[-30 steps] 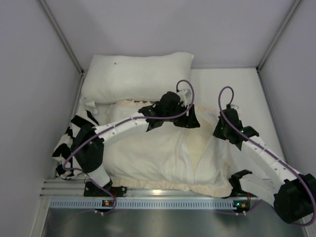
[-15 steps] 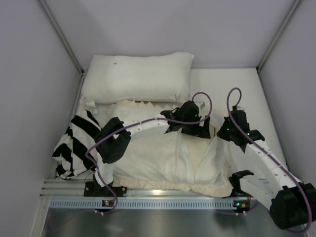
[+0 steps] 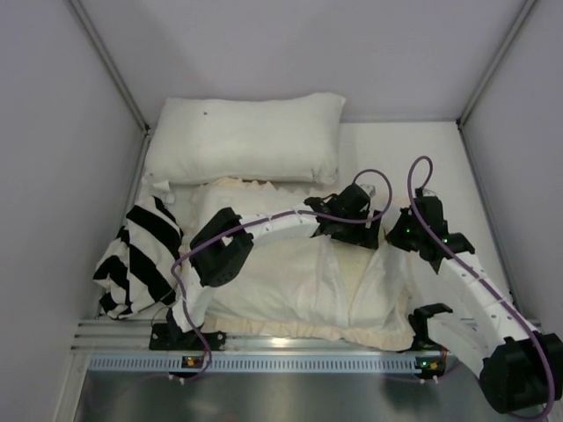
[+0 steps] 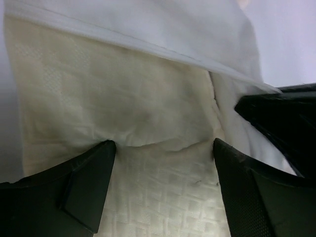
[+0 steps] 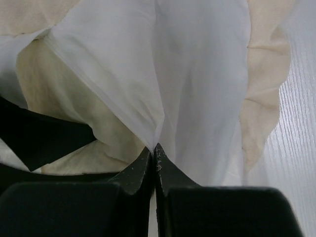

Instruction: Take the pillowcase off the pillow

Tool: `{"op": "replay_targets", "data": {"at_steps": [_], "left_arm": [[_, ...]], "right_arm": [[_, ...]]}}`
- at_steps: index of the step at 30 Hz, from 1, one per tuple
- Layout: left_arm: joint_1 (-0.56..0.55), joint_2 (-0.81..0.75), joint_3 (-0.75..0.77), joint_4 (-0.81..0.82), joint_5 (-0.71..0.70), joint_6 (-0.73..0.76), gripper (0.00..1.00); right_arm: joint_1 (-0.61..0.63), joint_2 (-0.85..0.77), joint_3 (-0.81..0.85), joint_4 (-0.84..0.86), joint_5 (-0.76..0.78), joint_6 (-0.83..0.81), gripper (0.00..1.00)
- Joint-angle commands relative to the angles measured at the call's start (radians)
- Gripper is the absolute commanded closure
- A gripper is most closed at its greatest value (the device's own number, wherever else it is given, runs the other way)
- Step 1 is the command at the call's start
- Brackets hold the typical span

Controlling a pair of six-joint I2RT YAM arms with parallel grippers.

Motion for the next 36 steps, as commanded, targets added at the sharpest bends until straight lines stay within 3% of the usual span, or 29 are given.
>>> {"op": "replay_targets", "data": {"at_steps": [1,6,11,21,29,36], "left_arm": [[-0.008,0.109,0.011,-0.021,-0.086,0.004,0.19],[-0.006,0.14,0.014,-0.019,-0.101,-0.003,1.0],[-0.003,-0.025,-0.071,0.005,-0.166,0.02,1.0],[-0.002,-0.423,-0.422,0.09,-0.269,-0.003,1.0],[-0.003,-0.654,-0.573,0.154,-0.203,0.011,1.0],[-0.003,-0.756,-0.622,0.208,-0.049,0.029,1.0]], "right_arm": [[-0.019,-0.031,-0.003,0.014,-0.009,-0.007,1.0],[-0.022,-0.042,-0.015,0.014,-0.01,-0.007,1.0],[-0.022,-0.019,-0.005,0.015,0.002,-0.014,1.0],[-0.031,0.094,0.046,0.084,0.062,-0.007,1.0],[-0.037,0.234,0.13,0.162,0.068,0.016,1.0],[-0.051,0.429,0.261,0.219,0.079,0.027,1.0]]}}
